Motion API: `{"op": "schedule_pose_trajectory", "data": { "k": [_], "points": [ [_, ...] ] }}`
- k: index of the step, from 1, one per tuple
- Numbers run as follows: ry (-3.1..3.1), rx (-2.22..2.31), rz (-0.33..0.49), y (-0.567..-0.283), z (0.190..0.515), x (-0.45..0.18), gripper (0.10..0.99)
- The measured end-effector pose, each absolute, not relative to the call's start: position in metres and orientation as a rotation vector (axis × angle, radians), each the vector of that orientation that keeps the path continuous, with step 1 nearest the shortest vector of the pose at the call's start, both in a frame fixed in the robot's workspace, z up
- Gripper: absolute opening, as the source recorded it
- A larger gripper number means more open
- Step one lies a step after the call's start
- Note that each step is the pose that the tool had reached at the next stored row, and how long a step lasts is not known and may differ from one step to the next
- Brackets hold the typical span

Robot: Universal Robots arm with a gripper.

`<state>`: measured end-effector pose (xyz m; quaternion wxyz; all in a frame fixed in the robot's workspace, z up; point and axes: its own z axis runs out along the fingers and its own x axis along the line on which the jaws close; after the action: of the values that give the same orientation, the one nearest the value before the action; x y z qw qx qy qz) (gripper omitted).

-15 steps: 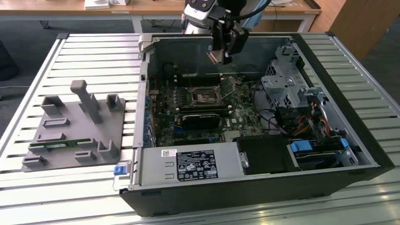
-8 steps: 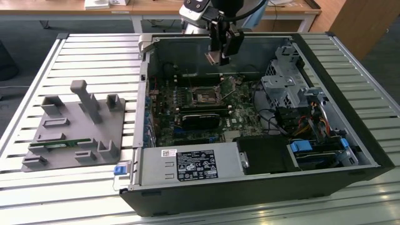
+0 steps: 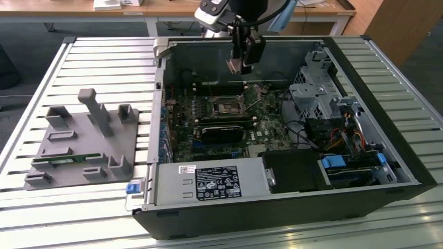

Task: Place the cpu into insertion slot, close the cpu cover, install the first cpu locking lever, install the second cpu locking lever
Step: 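Place the cpu into insertion slot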

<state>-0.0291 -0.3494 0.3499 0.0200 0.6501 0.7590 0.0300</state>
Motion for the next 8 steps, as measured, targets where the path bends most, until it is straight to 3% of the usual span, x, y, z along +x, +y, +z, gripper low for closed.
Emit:
{"op": "schedule_pose_trajectory", "data": {
  "k": [8],
  "points": [
    [2.276, 2.100, 0.088, -0.3465, 0.3417, -0.0305, 0.537]
  ]
}}
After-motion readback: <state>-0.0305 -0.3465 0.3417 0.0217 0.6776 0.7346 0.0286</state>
